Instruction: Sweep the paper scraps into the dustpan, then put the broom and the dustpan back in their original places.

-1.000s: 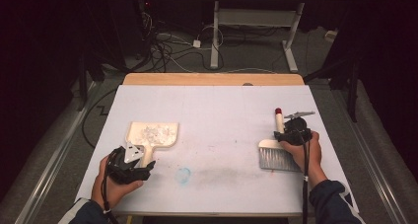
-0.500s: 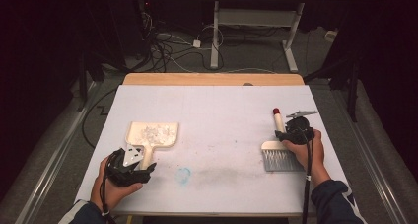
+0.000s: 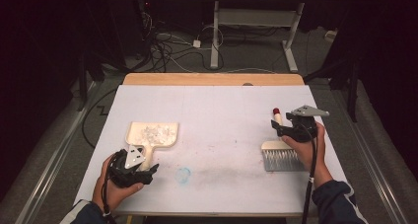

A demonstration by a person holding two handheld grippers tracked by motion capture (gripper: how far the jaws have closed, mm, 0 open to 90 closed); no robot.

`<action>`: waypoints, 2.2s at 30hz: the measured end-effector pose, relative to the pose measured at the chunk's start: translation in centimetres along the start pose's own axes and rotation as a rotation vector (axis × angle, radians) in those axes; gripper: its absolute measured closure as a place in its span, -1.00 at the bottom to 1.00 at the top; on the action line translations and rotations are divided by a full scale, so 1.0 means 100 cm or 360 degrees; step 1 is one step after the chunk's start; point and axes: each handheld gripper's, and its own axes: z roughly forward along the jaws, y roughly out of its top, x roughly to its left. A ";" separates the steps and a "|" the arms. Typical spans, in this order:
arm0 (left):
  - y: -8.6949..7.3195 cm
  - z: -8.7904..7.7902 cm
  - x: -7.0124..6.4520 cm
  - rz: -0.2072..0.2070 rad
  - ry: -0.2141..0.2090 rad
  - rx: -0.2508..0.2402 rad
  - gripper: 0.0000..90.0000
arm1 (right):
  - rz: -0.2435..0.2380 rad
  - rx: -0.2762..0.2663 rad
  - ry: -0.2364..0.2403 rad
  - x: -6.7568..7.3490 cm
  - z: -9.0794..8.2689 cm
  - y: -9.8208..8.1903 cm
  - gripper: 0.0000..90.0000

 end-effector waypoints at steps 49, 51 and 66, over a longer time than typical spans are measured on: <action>0.001 0.002 -0.010 0.0167 0.0001 -0.0081 -0.57 | -0.0268 -0.0280 0.0151 0.040 -0.059 0.008 -0.45; 0.001 0.002 -0.011 0.0170 0.0000 -0.0085 -0.57 | -0.0283 -0.0285 0.0160 0.042 -0.062 0.007 -0.46; 0.002 0.002 -0.014 0.0195 -0.0010 -0.0078 -0.59 | -0.0349 -0.0287 0.0250 0.046 -0.083 -0.019 -0.46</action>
